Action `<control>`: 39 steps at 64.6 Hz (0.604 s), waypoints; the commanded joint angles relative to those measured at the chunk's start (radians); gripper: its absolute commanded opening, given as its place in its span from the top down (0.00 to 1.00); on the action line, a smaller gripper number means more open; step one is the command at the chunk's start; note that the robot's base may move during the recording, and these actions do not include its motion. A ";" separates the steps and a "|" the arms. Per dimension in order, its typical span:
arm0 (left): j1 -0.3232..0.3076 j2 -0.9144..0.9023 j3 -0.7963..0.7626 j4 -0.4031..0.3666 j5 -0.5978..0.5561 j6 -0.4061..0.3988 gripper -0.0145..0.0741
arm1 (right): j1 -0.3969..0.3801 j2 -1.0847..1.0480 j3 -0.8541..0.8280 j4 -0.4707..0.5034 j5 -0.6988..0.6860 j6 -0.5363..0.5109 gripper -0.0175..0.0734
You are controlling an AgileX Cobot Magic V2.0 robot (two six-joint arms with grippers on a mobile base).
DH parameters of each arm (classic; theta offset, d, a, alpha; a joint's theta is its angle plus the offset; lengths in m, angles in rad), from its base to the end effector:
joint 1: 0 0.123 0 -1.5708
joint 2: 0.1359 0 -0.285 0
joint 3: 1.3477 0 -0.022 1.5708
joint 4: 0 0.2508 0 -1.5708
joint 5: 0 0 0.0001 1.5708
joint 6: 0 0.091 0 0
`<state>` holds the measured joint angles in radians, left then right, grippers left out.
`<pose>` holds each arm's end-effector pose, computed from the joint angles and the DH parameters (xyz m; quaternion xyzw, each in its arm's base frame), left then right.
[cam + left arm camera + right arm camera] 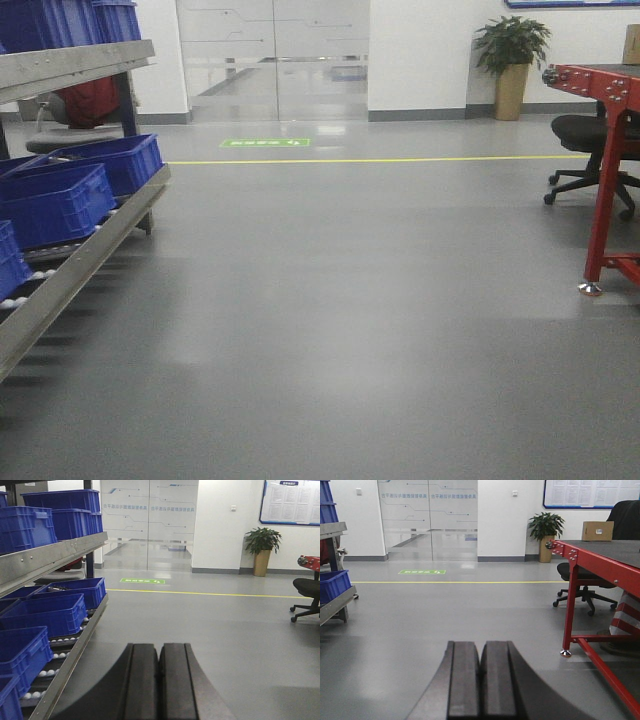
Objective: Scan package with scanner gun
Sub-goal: 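Drive the base forward across the floor toward the red-framed table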
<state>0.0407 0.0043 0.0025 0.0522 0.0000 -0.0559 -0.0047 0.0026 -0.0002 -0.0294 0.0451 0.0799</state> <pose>0.0567 0.0023 0.2121 -0.0151 0.6780 0.0136 0.7348 0.0567 -0.0004 0.2090 0.0196 0.6926 0.0161 0.7208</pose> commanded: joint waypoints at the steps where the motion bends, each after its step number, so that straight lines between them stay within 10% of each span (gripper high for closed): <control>1: -0.004 -0.004 -0.002 0.003 -0.018 -0.002 0.96 | -0.004 -0.003 0.000 -0.001 -0.016 0.001 0.99; 39: -0.004 -0.004 -0.002 0.003 -0.018 -0.002 0.96 | -0.005 -0.003 0.000 -0.001 -0.016 0.001 0.99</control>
<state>0.0407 0.0043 0.0025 0.0522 0.0000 -0.0559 -0.0047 0.0026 -0.0002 -0.0294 0.0451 0.0799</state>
